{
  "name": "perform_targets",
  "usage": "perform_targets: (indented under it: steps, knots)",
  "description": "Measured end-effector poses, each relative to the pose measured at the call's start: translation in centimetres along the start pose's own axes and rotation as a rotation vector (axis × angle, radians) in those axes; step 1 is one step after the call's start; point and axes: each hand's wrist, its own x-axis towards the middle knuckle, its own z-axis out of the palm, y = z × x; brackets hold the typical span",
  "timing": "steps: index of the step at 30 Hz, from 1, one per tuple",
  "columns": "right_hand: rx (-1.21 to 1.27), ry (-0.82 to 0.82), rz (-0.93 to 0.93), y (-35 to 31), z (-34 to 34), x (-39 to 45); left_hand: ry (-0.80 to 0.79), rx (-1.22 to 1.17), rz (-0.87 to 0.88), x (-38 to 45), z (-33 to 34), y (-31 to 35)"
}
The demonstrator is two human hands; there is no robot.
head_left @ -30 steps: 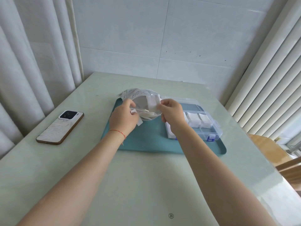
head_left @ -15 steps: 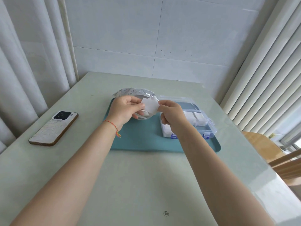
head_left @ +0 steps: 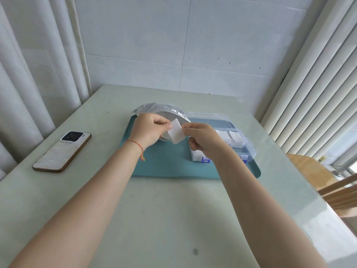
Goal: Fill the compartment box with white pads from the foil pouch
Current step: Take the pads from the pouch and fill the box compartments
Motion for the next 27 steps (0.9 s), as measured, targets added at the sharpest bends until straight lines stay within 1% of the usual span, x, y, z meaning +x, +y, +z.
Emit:
perform_targets:
  steps: [8, 17, 22, 24, 25, 27]
  knots:
    - [-0.003, -0.006, 0.002, 0.2, -0.1, 0.1, 0.032, 0.099, 0.021, 0.3, 0.2, -0.1]
    - [0.002, -0.042, -0.014, -0.1, -0.2, -0.1, 0.016, 0.004, -0.051, 0.3, 0.5, 0.3]
    - [-0.071, -0.027, -0.01, -0.7, 0.1, -0.7, 0.057, -0.008, -0.068, 0.6, 0.5, -0.3]
    - [-0.133, -0.022, -0.02, -1.1, 0.3, -0.9, 0.084, -0.073, -0.09, 0.5, 0.5, -0.4]
    - [-0.136, -0.013, -0.028, -1.3, 0.5, -0.9, 0.088, -0.145, -0.12, 0.3, 0.4, -0.4]
    - [-0.088, 0.013, -0.05, -1.3, 0.9, -0.7, 0.029, -0.331, -0.216, -0.2, 0.5, -0.6]
